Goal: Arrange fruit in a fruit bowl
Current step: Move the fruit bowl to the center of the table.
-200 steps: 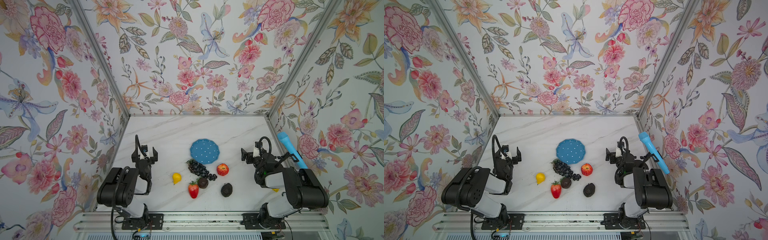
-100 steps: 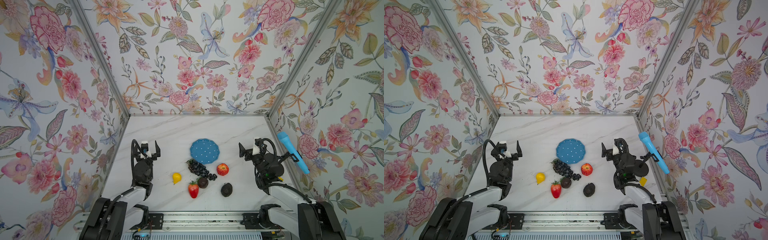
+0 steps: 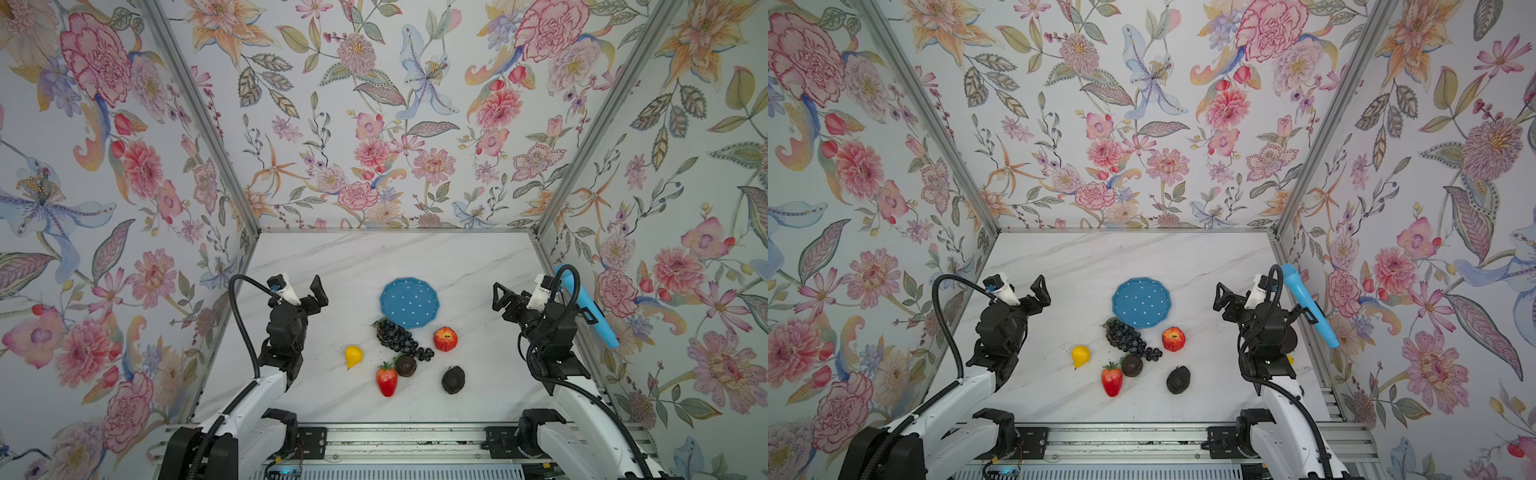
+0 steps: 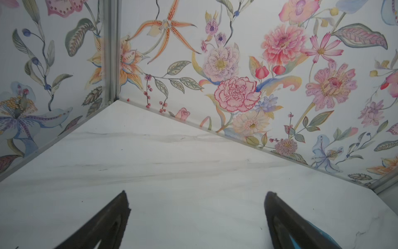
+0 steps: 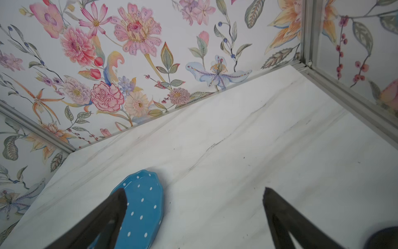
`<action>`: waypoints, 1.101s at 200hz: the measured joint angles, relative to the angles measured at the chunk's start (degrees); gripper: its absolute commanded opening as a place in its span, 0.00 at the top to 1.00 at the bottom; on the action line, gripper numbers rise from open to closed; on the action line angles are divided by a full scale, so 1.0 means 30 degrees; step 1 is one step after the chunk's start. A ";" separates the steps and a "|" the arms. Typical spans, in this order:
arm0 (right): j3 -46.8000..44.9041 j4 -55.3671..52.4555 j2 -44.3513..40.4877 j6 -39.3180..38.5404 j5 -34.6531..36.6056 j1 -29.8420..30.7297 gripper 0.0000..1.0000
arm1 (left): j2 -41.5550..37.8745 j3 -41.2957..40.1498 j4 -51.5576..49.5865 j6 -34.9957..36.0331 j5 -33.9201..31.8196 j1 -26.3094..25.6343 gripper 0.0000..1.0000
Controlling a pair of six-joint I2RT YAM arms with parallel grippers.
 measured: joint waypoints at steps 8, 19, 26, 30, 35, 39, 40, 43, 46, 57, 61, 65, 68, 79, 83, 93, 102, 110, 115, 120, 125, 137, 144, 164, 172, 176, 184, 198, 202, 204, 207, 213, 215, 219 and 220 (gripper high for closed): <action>0.0102 -0.0612 0.0248 0.0022 0.0022 0.0466 0.01 | 0.0925 0.0474 -0.0415 0.0007 0.0532 -0.0138 0.01; 0.0306 -0.1260 0.0597 0.0015 0.0211 0.1341 0.01 | 0.2404 0.1545 -0.1166 0.0051 0.1311 -0.0503 0.01; 0.0495 -0.1603 0.0874 -0.0073 0.0444 0.2055 0.01 | 0.3410 0.2412 -0.1698 0.0146 0.1763 -0.0750 0.01; 0.0619 -0.1763 0.1042 -0.0168 0.0597 0.2492 0.01 | 0.3949 0.2943 -0.2018 0.0182 0.1974 -0.0896 0.01; 0.0794 -0.1974 0.1290 -0.0248 0.0787 0.3060 0.01 | 0.4626 0.3577 -0.2339 0.0270 0.2135 -0.1086 0.01; 0.0903 -0.2091 0.1428 -0.0306 0.0940 0.3373 0.01 | 0.5151 0.4102 -0.2557 0.0321 0.2346 -0.1253 0.01; 0.0954 -0.2113 0.1508 -0.0321 0.0991 0.3504 0.01 | 0.5253 0.4197 -0.2601 0.0335 0.2368 -0.1282 0.01; 0.1049 -0.2215 0.1632 -0.0379 0.1129 0.3774 0.01 | 0.5625 0.4626 -0.2834 0.0386 0.2412 -0.1435 0.01; 0.1144 -0.2280 0.1763 -0.0423 0.1260 0.4014 0.01 | 0.5989 0.4976 -0.2980 0.0466 0.2484 -0.1581 0.01; 0.1537 -0.2441 0.2368 -0.0612 0.1741 0.4801 0.01 | 0.7235 0.6317 -0.3599 0.0678 0.2747 -0.2171 0.01; 0.1705 -0.2484 0.2659 -0.0678 0.1880 0.5027 0.01 | 0.7723 0.6790 -0.3818 0.0794 0.2856 -0.2390 0.01; 0.1872 -0.2550 0.2914 -0.0707 0.2084 0.5224 0.01 | 0.8072 0.7198 -0.4029 0.0831 0.2936 -0.2565 0.01; 0.1989 -0.2594 0.3147 -0.0750 0.2157 0.5355 0.01 | 0.8495 0.7592 -0.4240 0.0925 0.2943 -0.2739 0.01; 0.2543 -0.2827 0.4073 -0.0911 0.2535 0.5756 0.01 | 0.9850 0.8918 -0.4787 0.1173 0.3104 -0.3271 0.01; 0.2747 -0.2900 0.4408 -0.0954 0.2645 0.5880 0.01 | 1.0346 0.9398 -0.5049 0.1239 0.3133 -0.3453 0.01; 0.3264 -0.3096 0.5304 -0.1056 0.2812 0.6091 0.01 | 1.1526 1.0469 -0.5661 0.1406 0.3286 -0.3847 0.01; 0.3730 -0.3330 0.6054 -0.1071 0.2892 0.6229 0.01 | 1.2451 1.1315 -0.6324 0.1537 0.3308 -0.4175 0.01; 0.4160 -0.3526 0.6717 -0.1071 0.2943 0.6317 0.01 | 1.3223 1.2065 -0.6921 0.1668 0.3373 -0.4452 0.01; 0.4408 -0.3636 0.7133 -0.1078 0.2929 0.6339 0.01 | 1.3690 1.2480 -0.7315 0.1727 0.3381 -0.4597 0.01; 0.4641 -0.3730 0.7512 -0.1071 0.2936 0.6353 0.01 | 1.4112 1.2888 -0.7650 0.1756 0.3373 -0.4728 0.01; 0.4896 -0.3810 0.7905 -0.1071 0.2929 0.6375 0.01 | 1.4484 1.3274 -0.8014 0.1807 0.3373 -0.4852 0.01; 0.5406 -0.3993 0.8779 -0.1056 0.2914 0.6462 0.01 | 1.5249 1.4003 -0.8845 0.1814 0.3373 -0.5078 0.02; 0.5676 -0.4109 0.9267 -0.1042 0.2900 0.6462 0.01 | 1.5555 1.4287 -0.9187 0.1814 0.3366 -0.5180 0.03; 0.6266 -0.4401 1.0550 -0.0903 0.2557 0.6535 0.01 | 1.6065 1.4724 -0.9967 0.1807 0.3439 -0.5297 0.04; 0.6419 -0.4473 1.0950 -0.0831 0.2448 0.6572 0.01 | 1.6116 1.4732 -1.0105 0.1807 0.3439 -0.5311 0.04; 0.6499 -0.4532 1.1154 -0.0809 0.2375 0.6601 0.01 | 1.6116 1.4732 -1.0171 0.1807 0.3446 -0.5311 0.04; 0.6666 -0.4656 1.1562 -0.0707 0.2193 0.6659 0.01 | 1.6116 1.4732 -1.0295 0.1807 0.3483 -0.5311 0.05; 0.7067 -0.4860 1.2305 -0.0474 0.1960 0.6747 0.00 | 1.6152 1.4783 -1.0469 0.1807 0.3592 -0.5311 0.06; 0.7191 -0.4881 1.2531 -0.0408 0.1851 0.6768 0.00 | 1.6189 1.4812 -1.0484 0.1800 0.3650 -0.5311 0.06; 0.7264 -0.4896 1.2648 -0.0379 0.1770 0.6783 0.00 | 1.6196 1.4819 -1.0499 0.1800 0.3672 -0.5311 0.06; 0.7366 -0.4911 1.2852 -0.0321 0.1683 0.6805 0.01 | 1.6225 1.4834 -1.0506 0.1800 0.3745 -0.5311 0.06; 0.7613 -0.4969 1.3260 -0.0211 0.1501 0.6834 0.02 | 1.6269 1.4848 -1.0520 0.1800 0.3810 -0.5311 0.07; 0.7694 -0.4998 1.3391 -0.0153 0.1413 0.6834 0.02 | 1.6283 1.4848 -1.0520 0.1800 0.3832 -0.5311 0.07; 0.7868 -0.5027 1.3668 -0.0080 0.1246 0.6834 0.02 | 1.6313 1.4855 -1.0528 0.1792 0.3876 -0.5311 0.07; 0.7898 -0.5034 1.3719 -0.0066 0.1217 0.6834 0.02 | 1.6320 1.4855 -1.0528 0.1792 0.3876 -0.5311 0.07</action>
